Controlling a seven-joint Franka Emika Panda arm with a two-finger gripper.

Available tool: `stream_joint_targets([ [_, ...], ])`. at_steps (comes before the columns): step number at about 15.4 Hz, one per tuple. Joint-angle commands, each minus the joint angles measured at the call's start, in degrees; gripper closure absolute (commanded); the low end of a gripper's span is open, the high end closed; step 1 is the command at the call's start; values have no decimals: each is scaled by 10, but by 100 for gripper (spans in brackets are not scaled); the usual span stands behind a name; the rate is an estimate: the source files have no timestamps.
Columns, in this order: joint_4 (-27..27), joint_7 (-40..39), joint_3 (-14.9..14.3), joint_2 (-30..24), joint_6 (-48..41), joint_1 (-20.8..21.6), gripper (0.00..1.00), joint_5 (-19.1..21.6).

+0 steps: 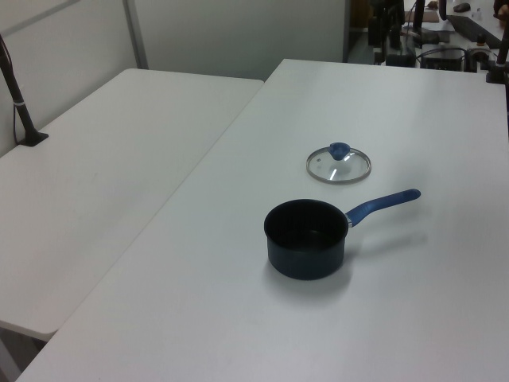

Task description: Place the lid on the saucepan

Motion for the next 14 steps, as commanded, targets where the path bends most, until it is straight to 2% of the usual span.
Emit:
stream_joint_targets([
  [1, -8, -14, 2, -1, 5, -3, 0, 0],
  [8, -16, -34, 6, 7, 25, 1, 0, 1],
  [14, -16, -34, 10, 36, 54, 3, 0, 8],
])
